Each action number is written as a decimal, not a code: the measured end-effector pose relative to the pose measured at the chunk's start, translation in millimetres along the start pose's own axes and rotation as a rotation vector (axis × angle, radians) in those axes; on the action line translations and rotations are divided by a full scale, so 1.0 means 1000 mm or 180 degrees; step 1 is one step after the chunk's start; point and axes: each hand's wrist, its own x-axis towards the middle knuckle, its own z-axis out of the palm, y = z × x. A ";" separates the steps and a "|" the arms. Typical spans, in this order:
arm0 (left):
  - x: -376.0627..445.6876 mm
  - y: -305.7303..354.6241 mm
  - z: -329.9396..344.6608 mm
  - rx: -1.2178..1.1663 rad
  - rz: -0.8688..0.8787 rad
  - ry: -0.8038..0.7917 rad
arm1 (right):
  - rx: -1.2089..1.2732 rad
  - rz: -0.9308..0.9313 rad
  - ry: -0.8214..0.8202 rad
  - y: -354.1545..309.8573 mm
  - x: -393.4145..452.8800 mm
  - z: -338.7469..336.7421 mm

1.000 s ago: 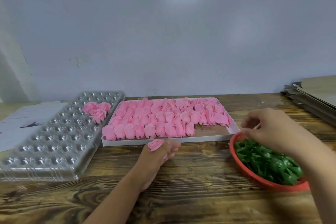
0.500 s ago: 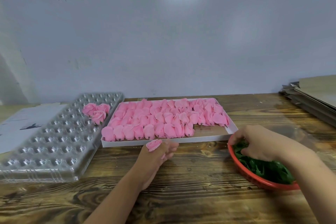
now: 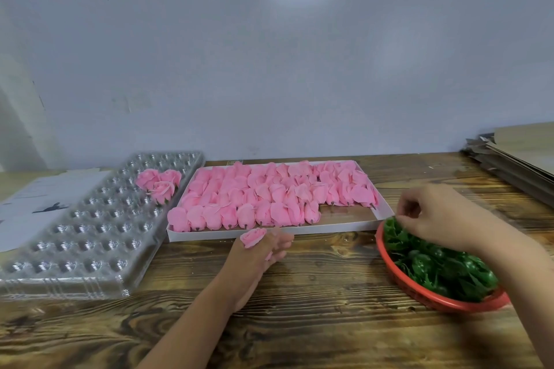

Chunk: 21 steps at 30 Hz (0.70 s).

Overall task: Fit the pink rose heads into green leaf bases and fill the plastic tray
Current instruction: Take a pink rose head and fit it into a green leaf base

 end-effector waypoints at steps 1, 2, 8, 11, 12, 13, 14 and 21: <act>0.000 0.001 0.000 -0.0011 0.0002 -0.0004 | 0.0056 0.0034 0.0060 0.000 0.000 0.000; 0.000 0.001 0.000 -0.0018 0.0000 -0.0006 | 0.0103 0.0083 0.0116 0.000 0.000 0.001; -0.001 0.001 0.001 -0.0060 -0.0014 0.0001 | 0.0029 0.0315 0.0278 0.003 0.002 0.011; -0.002 0.003 0.001 -0.0041 -0.0021 0.0009 | -0.0188 0.0391 0.0067 0.005 0.001 0.014; -0.001 0.003 0.001 -0.0036 -0.0025 0.0011 | -0.0215 0.0383 -0.0002 0.006 0.001 0.016; -0.001 0.004 0.001 -0.0032 -0.0039 0.0013 | -0.0200 0.0359 -0.0082 0.007 0.000 0.018; -0.001 0.004 0.001 -0.0028 -0.0055 0.0014 | -0.0157 0.0328 -0.0185 0.008 0.000 0.019; -0.003 0.006 0.003 -0.0048 -0.0059 0.0035 | -0.0609 0.0151 -0.0372 0.010 0.000 0.026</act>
